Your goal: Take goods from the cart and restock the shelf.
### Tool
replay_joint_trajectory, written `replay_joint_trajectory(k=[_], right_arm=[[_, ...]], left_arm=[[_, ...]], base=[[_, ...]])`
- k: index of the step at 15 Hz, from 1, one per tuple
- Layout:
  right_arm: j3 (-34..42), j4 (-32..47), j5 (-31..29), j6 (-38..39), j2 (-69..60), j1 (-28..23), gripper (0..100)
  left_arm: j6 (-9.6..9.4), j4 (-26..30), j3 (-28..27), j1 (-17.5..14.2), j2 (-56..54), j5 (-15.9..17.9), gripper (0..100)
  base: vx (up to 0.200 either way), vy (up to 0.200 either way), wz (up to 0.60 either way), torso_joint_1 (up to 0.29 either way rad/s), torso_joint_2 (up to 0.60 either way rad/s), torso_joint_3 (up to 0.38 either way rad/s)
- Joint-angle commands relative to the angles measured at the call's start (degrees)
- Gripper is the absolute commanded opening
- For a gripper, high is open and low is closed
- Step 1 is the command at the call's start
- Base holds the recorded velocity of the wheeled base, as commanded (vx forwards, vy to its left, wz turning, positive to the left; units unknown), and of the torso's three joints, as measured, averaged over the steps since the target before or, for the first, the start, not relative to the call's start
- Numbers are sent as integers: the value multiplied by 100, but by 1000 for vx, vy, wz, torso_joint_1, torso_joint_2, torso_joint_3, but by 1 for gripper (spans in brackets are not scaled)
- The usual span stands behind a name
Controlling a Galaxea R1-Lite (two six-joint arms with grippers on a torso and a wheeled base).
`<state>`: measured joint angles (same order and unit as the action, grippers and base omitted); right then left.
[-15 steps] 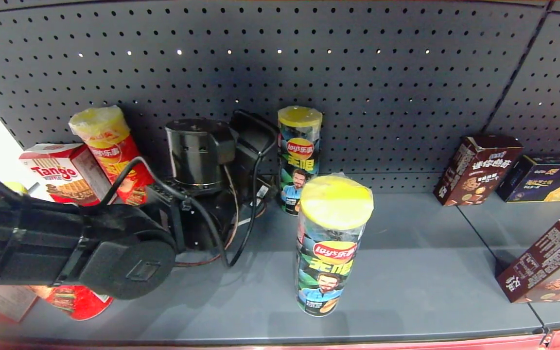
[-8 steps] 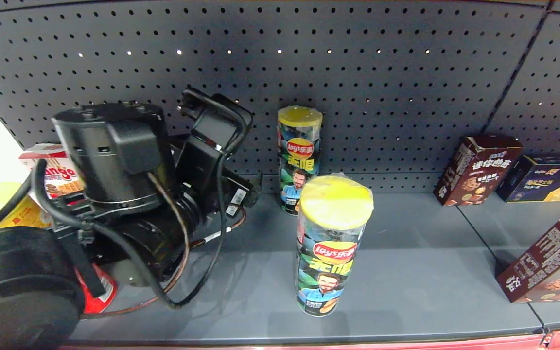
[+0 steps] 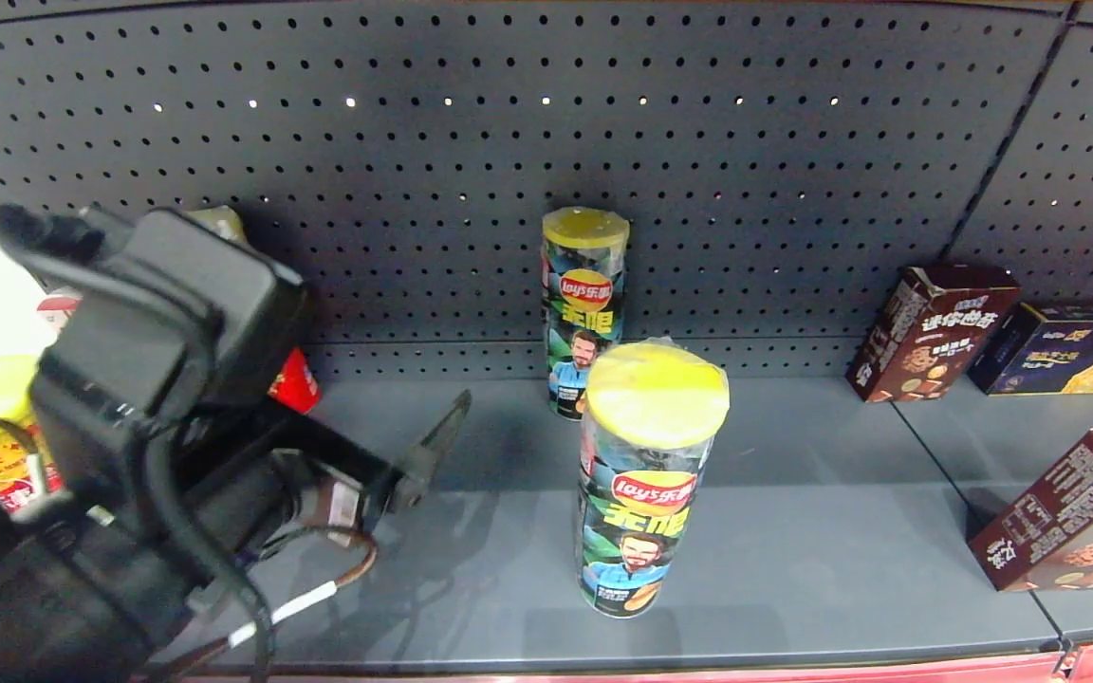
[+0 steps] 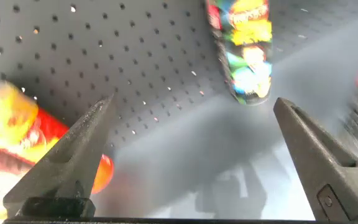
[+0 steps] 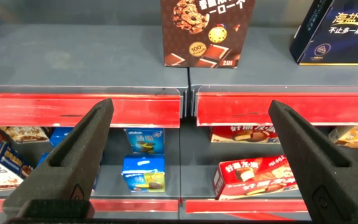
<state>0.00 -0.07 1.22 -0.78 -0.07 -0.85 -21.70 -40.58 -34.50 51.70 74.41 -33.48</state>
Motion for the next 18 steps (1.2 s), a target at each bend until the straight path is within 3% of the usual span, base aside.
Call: replay_joint_trajectory(k=[1, 4, 7, 8, 9, 13, 14, 15, 17, 18], right_arm=[[0, -1, 1, -1, 7, -3, 100], [0, -1, 1, -1, 7, -3, 100], [0, -1, 1, -1, 7, -3, 100], [0, -1, 1, -1, 7, -3, 100], [0, -1, 1, -1, 7, -3, 100], [0, -1, 1, -1, 7, -3, 100], [0, -1, 1, -1, 7, -3, 100], [0, -1, 1, -1, 7, -3, 100], [0, -1, 1, -1, 7, -3, 100], [0, -1, 1, -1, 7, -3, 100]], left_arm=[[34, 6, 725, 516, -972, 16, 100], [-19, 42, 1508, 640, -1966, 52, 100], [-142, 50, 1868, 640, -2625, 219, 100], [-229, 6, 2404, 481, -3363, 851, 100], [-212, 6, 2712, 183, -3767, 1203, 100], [-98, -125, 3371, -1276, -4725, 1757, 100], [-10, -108, 3450, -1971, -4980, 2064, 100], [148, 68, 3450, -2876, -5358, 2574, 100], [667, 551, 3450, -4036, -6000, 3216, 100], [869, 815, 3450, -4458, -6255, 3646, 100]], base=[[0, 0, 0, 0, 0, 0], [0, 0, 0, 0, 0, 0], [0, 0, 0, 0, 0, 0], [0, 0, 0, 0, 0, 0], [0, 0, 0, 0, 0, 0], [0, 0, 0, 0, 0, 0], [0, 0, 0, 0, 0, 0], [0, 0, 0, 0, 0, 0], [0, 0, 0, 0, 0, 0], [0, 0, 0, 0, 0, 0]])
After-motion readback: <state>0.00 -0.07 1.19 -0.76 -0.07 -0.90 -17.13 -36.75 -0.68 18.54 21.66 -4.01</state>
